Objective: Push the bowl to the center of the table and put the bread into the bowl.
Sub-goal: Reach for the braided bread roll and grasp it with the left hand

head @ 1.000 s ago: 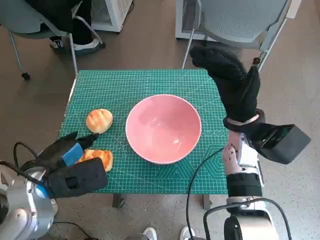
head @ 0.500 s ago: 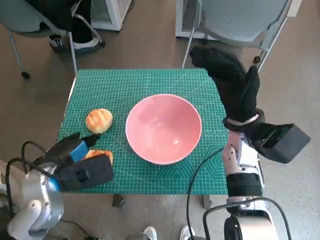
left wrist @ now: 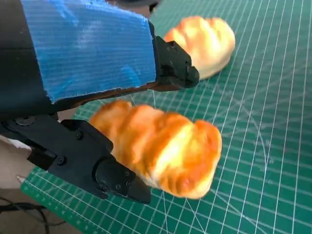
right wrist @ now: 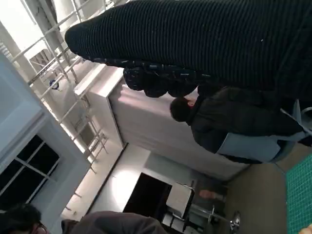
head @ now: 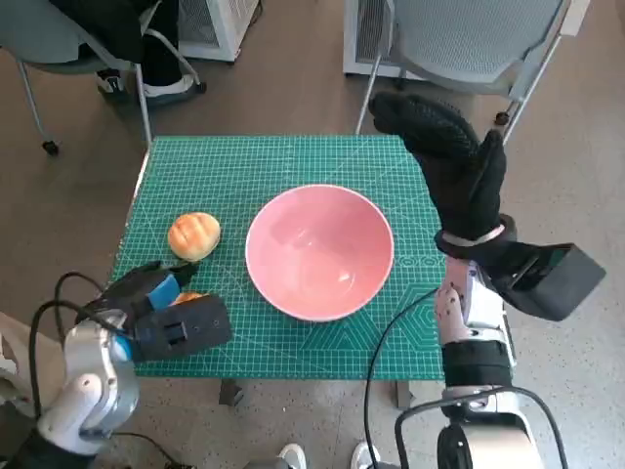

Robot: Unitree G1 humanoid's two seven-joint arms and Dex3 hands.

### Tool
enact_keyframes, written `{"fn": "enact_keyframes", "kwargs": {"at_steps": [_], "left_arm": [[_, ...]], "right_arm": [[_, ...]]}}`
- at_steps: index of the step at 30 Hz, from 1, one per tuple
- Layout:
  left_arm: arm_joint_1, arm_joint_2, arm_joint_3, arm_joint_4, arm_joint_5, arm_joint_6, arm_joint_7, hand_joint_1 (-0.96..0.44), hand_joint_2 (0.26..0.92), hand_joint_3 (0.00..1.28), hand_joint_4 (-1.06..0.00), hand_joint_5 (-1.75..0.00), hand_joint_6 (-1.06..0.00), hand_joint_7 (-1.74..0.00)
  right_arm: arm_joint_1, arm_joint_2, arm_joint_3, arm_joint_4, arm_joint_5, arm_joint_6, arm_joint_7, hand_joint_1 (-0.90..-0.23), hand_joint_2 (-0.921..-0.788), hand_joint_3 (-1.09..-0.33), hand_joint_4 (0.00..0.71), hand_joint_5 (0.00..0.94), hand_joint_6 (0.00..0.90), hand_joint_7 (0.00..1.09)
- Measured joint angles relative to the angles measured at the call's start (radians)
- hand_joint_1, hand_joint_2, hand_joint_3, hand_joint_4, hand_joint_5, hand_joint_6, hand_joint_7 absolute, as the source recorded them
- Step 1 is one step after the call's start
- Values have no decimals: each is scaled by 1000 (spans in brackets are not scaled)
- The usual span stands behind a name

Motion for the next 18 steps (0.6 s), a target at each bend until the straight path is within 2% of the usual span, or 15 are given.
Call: {"fn": "enact_keyframes", "kwargs": {"at_steps": [11, 15, 17, 18], "left_arm": [[-34, -21, -11, 64, 22, -5, -13, -182, 729, 3, -156, -7, -324, -7], [-38, -28, -15, 81, 26, -11, -14, -101, 730, 3, -197, -21, -362, -22], [-39, -33, -16, 90, 27, -12, -13, -47, 740, 7, -334, -70, -416, -41], [-38, -34, -17, 93, 28, -14, -13, 40, 769, 14, -427, -277, -499, -97]], "right_arm": [[1, 0, 0, -2, 1, 3, 0, -708, -921, -920, 112, 1, 143, 162], [2, 0, 1, -7, 2, 3, 0, -708, -921, -920, 112, 1, 140, 168], [2, 0, 2, -10, 2, 4, 0, -708, -921, -920, 112, 1, 139, 170], [3, 0, 3, -12, 2, 4, 0, -708, -921, -920, 112, 1, 138, 171]]}}
